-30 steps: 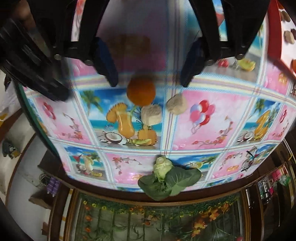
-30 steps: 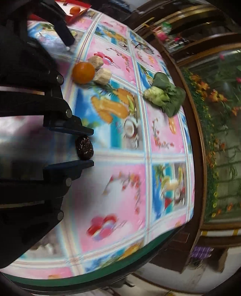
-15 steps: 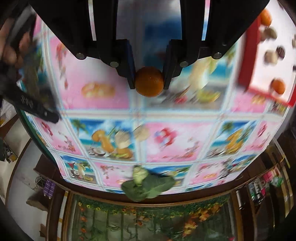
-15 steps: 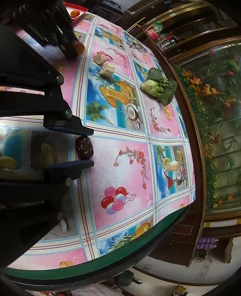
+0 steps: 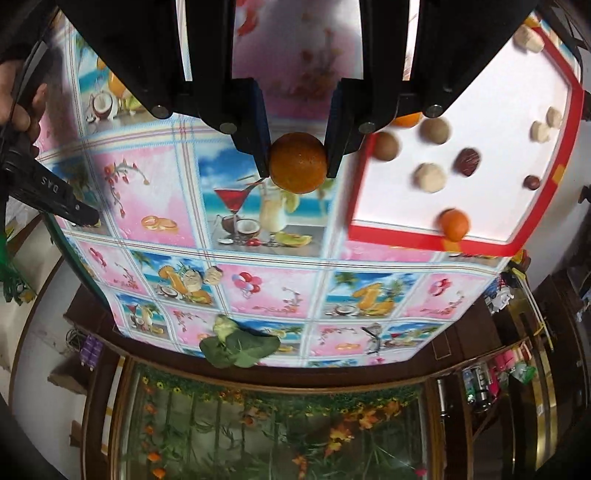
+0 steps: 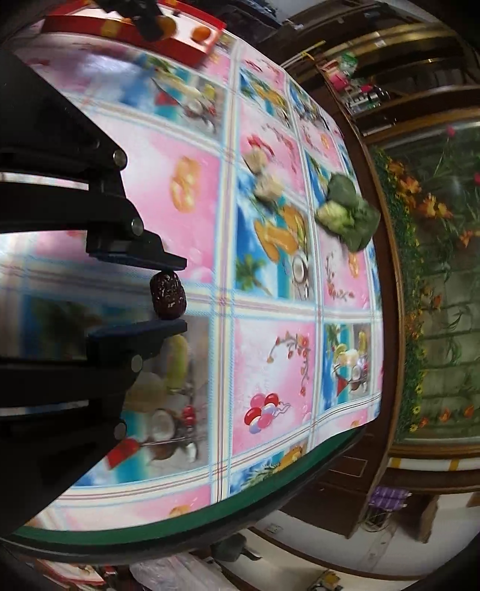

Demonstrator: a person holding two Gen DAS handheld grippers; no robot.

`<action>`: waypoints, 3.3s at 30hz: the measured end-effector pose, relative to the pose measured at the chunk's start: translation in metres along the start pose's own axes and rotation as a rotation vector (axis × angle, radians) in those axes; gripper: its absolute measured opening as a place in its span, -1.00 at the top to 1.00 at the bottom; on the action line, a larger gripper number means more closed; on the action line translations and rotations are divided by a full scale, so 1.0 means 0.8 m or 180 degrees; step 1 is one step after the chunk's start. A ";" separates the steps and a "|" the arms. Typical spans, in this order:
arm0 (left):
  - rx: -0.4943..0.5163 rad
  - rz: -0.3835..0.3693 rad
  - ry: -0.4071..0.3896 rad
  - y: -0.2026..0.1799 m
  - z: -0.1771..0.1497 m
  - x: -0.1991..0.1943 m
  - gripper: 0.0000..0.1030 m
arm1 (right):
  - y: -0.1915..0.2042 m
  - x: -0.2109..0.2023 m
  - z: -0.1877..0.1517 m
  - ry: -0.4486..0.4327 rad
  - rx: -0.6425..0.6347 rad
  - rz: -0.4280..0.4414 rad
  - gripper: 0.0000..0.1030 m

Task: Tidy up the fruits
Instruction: 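Carry the date and the orange over the tray with both grippers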

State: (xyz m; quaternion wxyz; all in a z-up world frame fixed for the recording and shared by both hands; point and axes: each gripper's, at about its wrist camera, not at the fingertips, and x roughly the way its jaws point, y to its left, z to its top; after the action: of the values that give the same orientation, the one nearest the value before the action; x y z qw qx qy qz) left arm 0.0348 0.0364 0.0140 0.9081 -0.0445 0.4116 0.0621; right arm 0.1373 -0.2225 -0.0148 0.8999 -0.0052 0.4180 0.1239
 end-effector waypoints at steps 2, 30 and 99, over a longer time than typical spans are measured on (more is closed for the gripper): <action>-0.0030 -0.0003 -0.0011 0.009 -0.005 -0.008 0.48 | 0.011 -0.015 -0.007 -0.0022 -0.0069 0.0016 0.46; -0.0632 0.0143 -0.0171 0.158 -0.055 -0.057 0.48 | 0.257 -0.101 -0.043 -0.0307 -0.1043 0.0593 0.45; -0.1031 0.0706 0.0106 0.270 -0.055 -0.013 0.48 | 0.455 0.020 -0.013 0.0130 -0.1613 0.1390 0.44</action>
State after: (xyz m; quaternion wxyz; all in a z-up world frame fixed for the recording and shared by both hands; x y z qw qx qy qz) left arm -0.0366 0.2435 -0.0135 0.8698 -0.1454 0.4136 0.2264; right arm 0.0568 0.1325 0.0003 0.8136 -0.1416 0.3831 0.4137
